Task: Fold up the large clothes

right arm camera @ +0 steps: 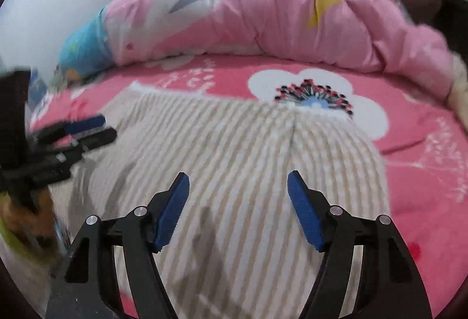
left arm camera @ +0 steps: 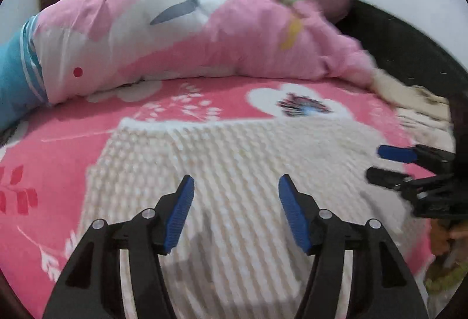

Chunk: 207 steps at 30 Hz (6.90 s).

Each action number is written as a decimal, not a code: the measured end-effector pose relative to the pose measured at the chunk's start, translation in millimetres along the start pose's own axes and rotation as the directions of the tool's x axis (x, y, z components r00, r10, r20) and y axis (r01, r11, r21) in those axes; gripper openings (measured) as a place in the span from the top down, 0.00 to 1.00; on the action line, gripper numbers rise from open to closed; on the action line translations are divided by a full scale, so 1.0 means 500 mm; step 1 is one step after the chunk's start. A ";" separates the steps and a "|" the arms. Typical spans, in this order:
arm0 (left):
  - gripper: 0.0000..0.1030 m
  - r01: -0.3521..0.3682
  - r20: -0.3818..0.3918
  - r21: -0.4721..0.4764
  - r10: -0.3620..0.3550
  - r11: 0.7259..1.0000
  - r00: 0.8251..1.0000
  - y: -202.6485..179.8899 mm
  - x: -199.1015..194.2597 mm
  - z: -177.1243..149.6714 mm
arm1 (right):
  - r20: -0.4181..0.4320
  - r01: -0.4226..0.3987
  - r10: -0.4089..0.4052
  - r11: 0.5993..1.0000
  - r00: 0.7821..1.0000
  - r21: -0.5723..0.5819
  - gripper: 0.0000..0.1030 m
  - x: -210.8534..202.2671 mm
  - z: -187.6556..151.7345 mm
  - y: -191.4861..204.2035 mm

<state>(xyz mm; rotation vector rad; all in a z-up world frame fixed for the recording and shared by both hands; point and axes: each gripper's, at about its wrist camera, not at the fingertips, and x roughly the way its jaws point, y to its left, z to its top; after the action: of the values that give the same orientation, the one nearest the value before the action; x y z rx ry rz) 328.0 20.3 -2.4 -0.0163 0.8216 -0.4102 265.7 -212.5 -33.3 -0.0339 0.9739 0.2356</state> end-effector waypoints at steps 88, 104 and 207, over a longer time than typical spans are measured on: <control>0.05 -0.430 -0.045 -0.110 0.428 0.896 0.903 -0.198 -0.231 -0.301 | 0.117 0.241 -0.267 0.951 0.957 0.195 0.07 -0.214 -0.346 0.079; 0.05 -0.437 -0.081 -0.101 0.430 0.894 0.899 -0.190 -0.221 -0.301 | 0.072 0.235 -0.248 0.960 0.966 0.151 0.07 -0.197 -0.343 0.112; 0.05 -0.372 -0.116 -0.109 0.360 0.922 0.926 -0.196 -0.208 -0.306 | 0.034 0.284 -0.292 0.946 0.956 0.154 0.07 -0.193 -0.344 0.096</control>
<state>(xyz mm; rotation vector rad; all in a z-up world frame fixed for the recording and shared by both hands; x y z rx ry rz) 121.6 -10.9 -16.9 0.0366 0.9213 -0.0019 63.6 -206.5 -47.2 -0.0340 0.9152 -0.1050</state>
